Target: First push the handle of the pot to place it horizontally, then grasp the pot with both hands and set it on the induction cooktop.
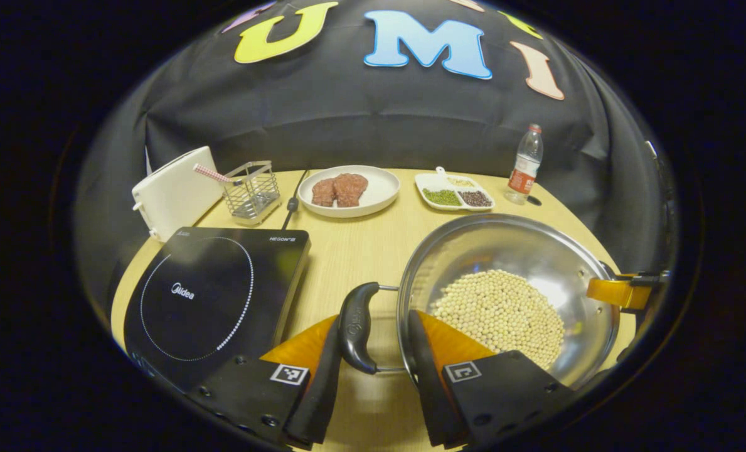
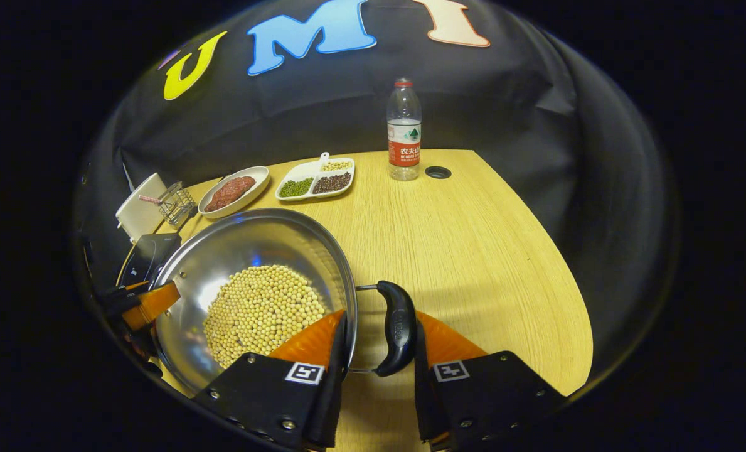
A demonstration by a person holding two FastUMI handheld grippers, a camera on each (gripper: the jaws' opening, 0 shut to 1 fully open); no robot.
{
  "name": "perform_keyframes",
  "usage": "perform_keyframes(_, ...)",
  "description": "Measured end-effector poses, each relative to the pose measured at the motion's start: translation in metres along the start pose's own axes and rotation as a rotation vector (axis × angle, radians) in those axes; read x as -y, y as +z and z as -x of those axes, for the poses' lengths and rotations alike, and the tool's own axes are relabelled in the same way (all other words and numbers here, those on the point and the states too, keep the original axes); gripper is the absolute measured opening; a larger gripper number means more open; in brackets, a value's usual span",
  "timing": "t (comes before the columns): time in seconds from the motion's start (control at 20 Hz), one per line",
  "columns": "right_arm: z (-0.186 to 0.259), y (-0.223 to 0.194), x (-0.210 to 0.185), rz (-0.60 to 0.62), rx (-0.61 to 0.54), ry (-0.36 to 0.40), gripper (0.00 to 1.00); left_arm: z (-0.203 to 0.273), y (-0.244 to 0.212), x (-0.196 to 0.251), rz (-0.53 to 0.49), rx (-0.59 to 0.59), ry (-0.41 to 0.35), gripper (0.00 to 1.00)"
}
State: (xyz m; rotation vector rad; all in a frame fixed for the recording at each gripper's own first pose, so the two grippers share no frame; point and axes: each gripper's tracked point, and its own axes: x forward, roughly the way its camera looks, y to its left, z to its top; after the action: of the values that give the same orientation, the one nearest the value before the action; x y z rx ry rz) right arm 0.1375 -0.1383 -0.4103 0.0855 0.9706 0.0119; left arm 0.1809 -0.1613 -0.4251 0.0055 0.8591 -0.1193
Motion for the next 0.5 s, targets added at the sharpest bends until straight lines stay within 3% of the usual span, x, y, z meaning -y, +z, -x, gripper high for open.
perform_keyframes(0.15,0.009,0.006,0.003,0.012,0.019,0.002,0.48,0.014,0.008,0.001,0.000,0.029,0.006,0.60)
perform_keyframes(0.2,0.016,0.008,0.003,0.012,0.027,0.001,0.48,0.023,0.010,0.003,0.001,0.037,0.008,0.65)
perform_keyframes(0.25,0.022,0.010,0.001,0.009,0.030,0.000,0.48,0.031,0.012,0.001,0.004,0.042,0.010,0.60)
perform_keyframes(0.3,0.034,0.008,-0.004,0.005,0.027,0.000,0.48,0.037,0.013,-0.003,0.006,0.045,0.012,0.64)
perform_keyframes(0.5,0.060,0.006,-0.025,-0.015,0.034,-0.011,0.48,0.062,0.022,-0.023,-0.008,0.070,0.009,0.60)
